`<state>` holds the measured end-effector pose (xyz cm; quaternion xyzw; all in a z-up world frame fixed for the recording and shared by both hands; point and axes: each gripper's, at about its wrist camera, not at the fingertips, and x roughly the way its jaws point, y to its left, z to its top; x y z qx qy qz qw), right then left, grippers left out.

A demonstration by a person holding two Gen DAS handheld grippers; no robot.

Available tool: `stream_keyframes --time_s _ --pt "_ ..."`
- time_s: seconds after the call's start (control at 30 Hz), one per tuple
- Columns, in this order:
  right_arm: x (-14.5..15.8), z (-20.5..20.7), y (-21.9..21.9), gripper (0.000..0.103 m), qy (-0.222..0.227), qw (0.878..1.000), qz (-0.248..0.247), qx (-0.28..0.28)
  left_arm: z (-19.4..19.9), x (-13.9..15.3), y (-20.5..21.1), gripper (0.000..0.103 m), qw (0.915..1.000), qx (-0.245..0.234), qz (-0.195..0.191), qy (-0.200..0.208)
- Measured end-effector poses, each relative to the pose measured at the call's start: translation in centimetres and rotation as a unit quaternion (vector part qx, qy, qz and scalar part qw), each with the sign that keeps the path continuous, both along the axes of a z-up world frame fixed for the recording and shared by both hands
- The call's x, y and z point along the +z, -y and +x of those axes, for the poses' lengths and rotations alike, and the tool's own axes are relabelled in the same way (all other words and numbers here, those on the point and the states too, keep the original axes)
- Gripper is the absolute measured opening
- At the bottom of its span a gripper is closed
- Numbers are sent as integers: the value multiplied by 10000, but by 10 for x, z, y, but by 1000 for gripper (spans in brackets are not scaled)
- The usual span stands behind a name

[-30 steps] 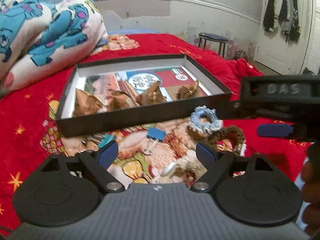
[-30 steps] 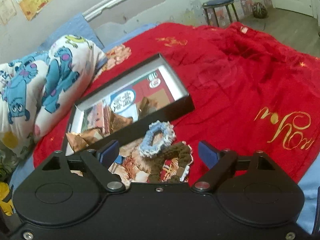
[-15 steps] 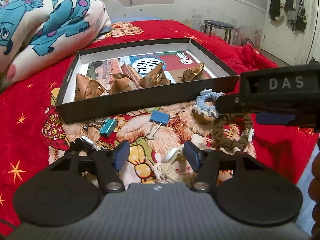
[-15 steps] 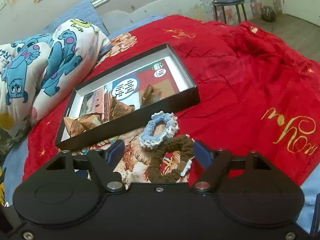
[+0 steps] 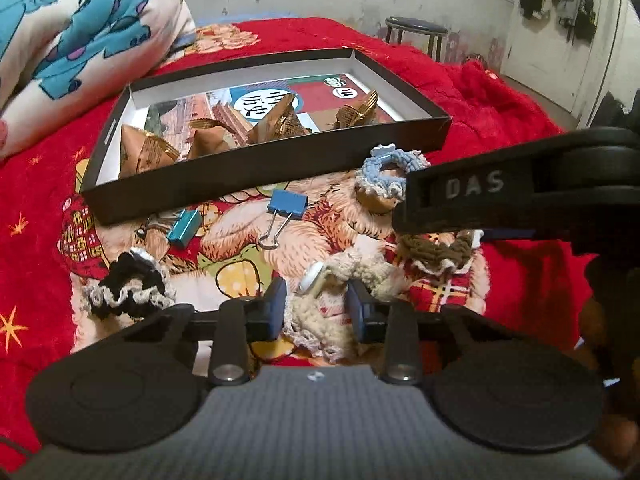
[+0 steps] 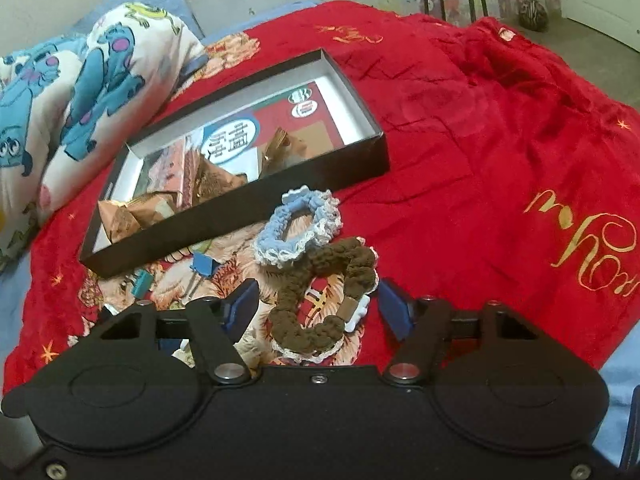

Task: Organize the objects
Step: 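Close the left gripper on the cream scrunchie while the right gripper grasps the brown scrunchie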

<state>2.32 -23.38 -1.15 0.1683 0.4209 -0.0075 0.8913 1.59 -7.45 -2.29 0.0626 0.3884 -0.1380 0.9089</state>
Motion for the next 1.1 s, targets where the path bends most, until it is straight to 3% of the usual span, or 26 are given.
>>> stream_keyframes --time_s 0.2,0.27,0.3,0.43,0.53,0.63,0.9,1.1 --pt "-5 5 -12 64 -163 9995 -271 58 1 -1 3 35 9999 -45 123 12" --pt "-5 6 -14 54 -206 9992 -354 12 1 -1 3 19 9998 -82 163 35" --pt "-5 7 -14 51 -217 9989 -404 -19 1 -1 4 16 9997 -70 216 66" --pt "-7 9 -14 24 -207 9992 -353 -6 -1 -1 6 15 9995 -54 276 135" --pt "-8 13 -16 15 -249 9996 -144 35 -1 -1 6 14 9994 -38 296 171" --pt "-7 15 -19 13 -229 9997 -125 8 -1 0 4 14 9996 28 224 157" --pt "-9 15 -5 13 -214 9974 680 -100 -1 4 0 14 9995 136 163 214" --pt "-3 13 -7 13 -26 9958 912 1 -1 6 -4 14 9994 243 85 214"
